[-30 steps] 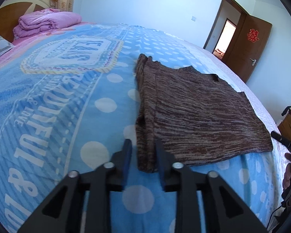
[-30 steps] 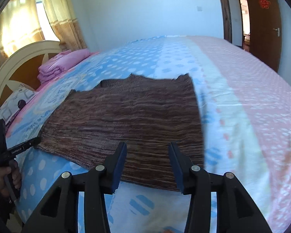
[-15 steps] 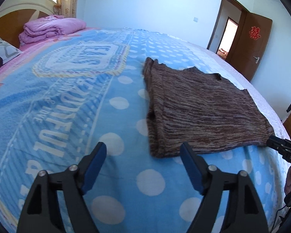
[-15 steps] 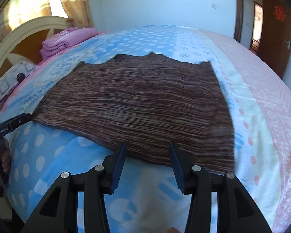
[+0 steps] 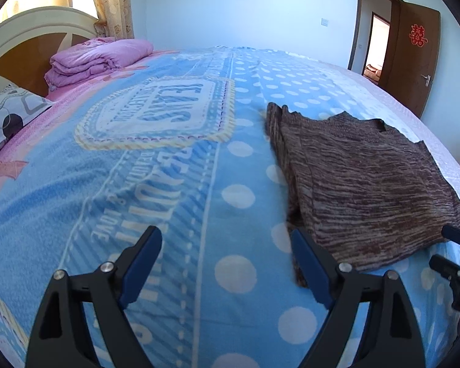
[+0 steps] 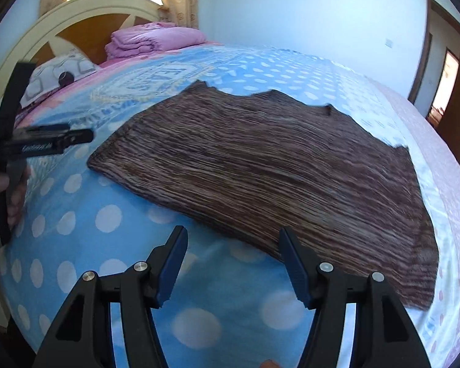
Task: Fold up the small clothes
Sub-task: 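Move the left gripper to the long side edge of the folded sweater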
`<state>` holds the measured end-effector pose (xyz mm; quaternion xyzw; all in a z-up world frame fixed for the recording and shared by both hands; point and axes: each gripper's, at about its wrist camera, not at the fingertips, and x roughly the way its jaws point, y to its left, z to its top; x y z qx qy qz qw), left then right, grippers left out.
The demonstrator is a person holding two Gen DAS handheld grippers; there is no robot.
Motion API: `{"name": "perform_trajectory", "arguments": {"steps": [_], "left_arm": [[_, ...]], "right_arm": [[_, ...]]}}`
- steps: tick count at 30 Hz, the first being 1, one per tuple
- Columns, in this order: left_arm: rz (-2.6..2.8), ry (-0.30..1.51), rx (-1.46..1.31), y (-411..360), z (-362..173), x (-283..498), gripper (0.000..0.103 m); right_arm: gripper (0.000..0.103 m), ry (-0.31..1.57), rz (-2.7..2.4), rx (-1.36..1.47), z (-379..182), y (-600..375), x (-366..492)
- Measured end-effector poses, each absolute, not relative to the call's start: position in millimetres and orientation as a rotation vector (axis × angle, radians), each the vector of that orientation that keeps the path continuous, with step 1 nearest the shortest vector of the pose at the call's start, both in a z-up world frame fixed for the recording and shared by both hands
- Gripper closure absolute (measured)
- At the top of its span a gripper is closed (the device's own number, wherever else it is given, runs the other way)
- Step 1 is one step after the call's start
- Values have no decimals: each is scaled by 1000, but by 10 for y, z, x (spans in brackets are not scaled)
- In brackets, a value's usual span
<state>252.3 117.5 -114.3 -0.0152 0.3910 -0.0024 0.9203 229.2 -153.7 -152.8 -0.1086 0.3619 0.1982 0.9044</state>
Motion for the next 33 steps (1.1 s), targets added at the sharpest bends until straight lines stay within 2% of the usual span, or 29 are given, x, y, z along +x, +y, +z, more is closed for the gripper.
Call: {"name": "perform_trajectory", "arguments": {"steps": [33], "left_arm": [[-67, 813, 41, 989, -1160, 3383, 13]], "right_arm": [[40, 536, 423, -669, -1706, -5, 2337]]}}
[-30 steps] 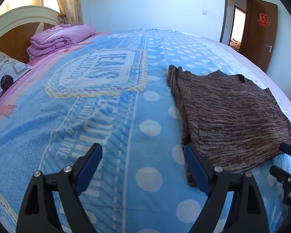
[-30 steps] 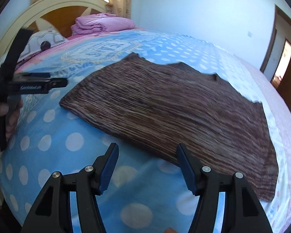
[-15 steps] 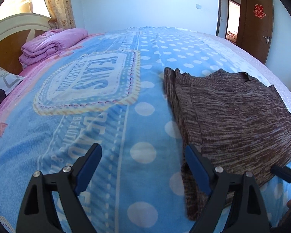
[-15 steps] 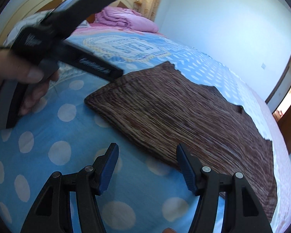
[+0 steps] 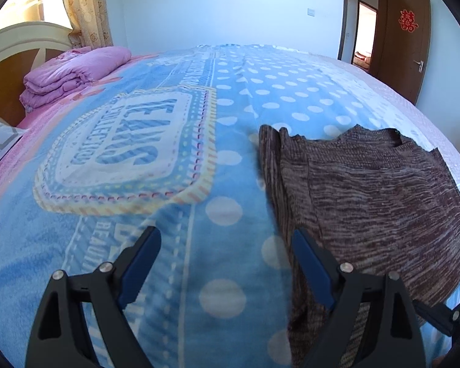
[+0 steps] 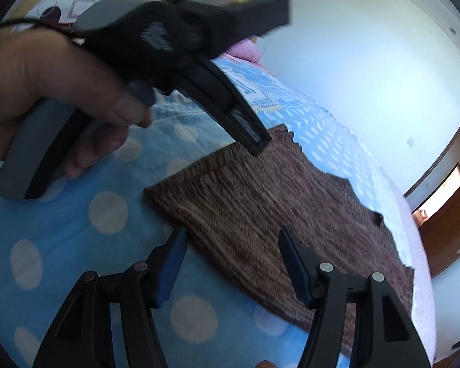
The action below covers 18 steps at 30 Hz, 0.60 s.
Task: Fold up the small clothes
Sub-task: 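Move the left gripper to the long side edge of the folded sweater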
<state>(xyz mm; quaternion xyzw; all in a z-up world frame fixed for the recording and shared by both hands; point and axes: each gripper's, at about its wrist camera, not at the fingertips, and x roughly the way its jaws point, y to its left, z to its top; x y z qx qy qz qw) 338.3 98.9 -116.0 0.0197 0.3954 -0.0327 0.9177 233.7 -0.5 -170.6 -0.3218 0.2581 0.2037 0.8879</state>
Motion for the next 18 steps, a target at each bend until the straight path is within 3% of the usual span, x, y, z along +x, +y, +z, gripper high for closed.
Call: {"name": "perform_trajectory", "arguments": {"steps": [18], "left_arm": [[-306, 853, -160, 871, -1161, 3908, 13]], "right_arm": [[41, 454, 378, -686, -1812, 36, 2378]]}}
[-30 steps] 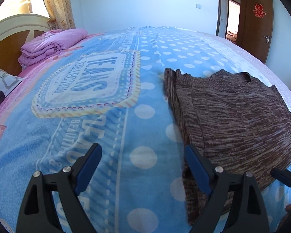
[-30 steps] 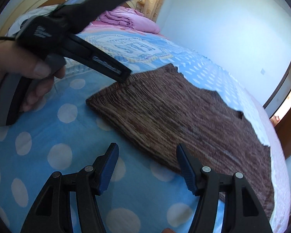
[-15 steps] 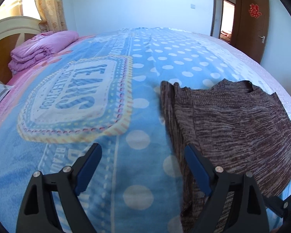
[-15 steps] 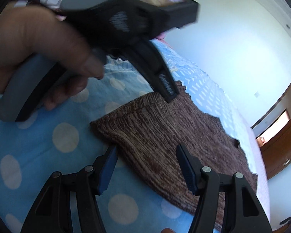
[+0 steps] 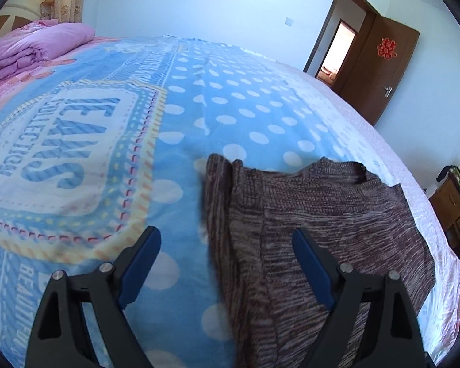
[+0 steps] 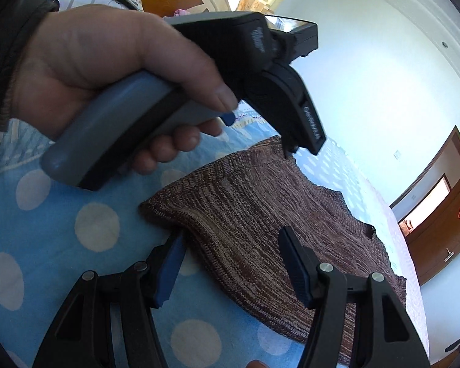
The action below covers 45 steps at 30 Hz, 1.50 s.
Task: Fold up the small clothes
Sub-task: 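Move the left gripper to the long side edge of the folded sweater, then grasp the side edge with the left gripper while the right gripper pinches the sweater, then fold the held side over the sweater with the left gripper while the right gripper holds it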
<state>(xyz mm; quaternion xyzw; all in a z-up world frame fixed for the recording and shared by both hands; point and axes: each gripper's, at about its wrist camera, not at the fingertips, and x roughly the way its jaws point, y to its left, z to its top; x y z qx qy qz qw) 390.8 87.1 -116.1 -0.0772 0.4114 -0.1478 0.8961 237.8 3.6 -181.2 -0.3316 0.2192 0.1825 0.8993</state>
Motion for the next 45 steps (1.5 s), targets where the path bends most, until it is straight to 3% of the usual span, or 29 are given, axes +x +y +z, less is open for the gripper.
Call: {"name": "perform_trajectory", "arguments": {"steps": [4, 5, 12, 15, 17, 19, 21, 33, 45], "left_arm": [[-323, 866, -83, 724, -1173, 4030, 15], [-316, 869, -75, 706, -1186, 4069, 20], [-336, 900, -170, 814, -1321, 4228, 29], [-379, 906, -225, 872, -1353, 4239, 47], [-418, 922, -256, 880, -1388, 4258, 73], [-434, 927, -266, 872, -1405, 4259, 77], [-439, 930, -290, 896, -1416, 4260, 88], [-432, 996, -345, 946, -1383, 4325, 91], [-482, 971, -498, 967, -1061, 4238, 93]], "right_arm": [[41, 454, 381, -680, -1812, 44, 2355], [41, 451, 380, -679, -1812, 43, 2357], [46, 454, 383, -684, -1830, 99, 2264], [56, 461, 392, -686, -1837, 108, 2260], [85, 479, 393, -688, -1852, 112, 2288], [89, 500, 386, -693, -1864, 125, 2326], [92, 492, 383, -701, -1866, 133, 2304], [94, 498, 435, -614, -1780, 1, 2324], [95, 556, 559, -229, -1410, -667, 2428]]}}
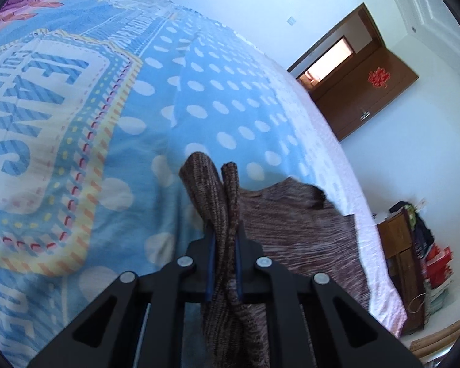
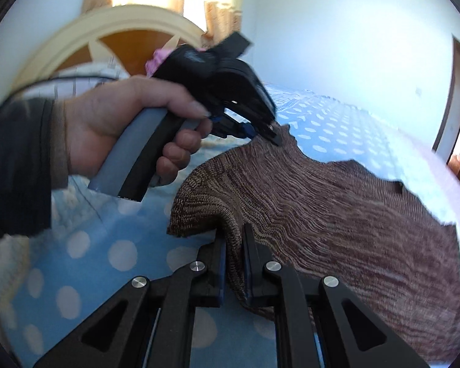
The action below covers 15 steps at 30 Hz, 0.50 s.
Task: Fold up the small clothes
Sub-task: 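Fold the held side over the sweater with the left gripper while the right gripper holds it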
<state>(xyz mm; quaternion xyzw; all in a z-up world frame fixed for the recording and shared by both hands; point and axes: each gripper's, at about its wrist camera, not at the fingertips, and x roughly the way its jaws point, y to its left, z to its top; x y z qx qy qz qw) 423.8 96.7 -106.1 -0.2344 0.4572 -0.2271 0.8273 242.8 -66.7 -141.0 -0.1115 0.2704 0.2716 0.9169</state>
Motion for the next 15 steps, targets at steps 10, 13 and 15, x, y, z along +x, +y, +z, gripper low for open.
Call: {"name": "perform_trajectory", "arguments": {"steps": [10, 13, 15], "left_arm": [[-563, 919, -514, 480, -650, 4154, 93], [-588, 903, -504, 250, -535, 4152, 93], [-595, 898, -495, 112, -470, 4161, 93]], "right_arm": [[95, 540, 522, -30, -1220, -1278, 2441], [95, 528, 508, 32, -1168, -1480, 2378], [95, 525, 496, 63, -1138, -1594, 2376]]}}
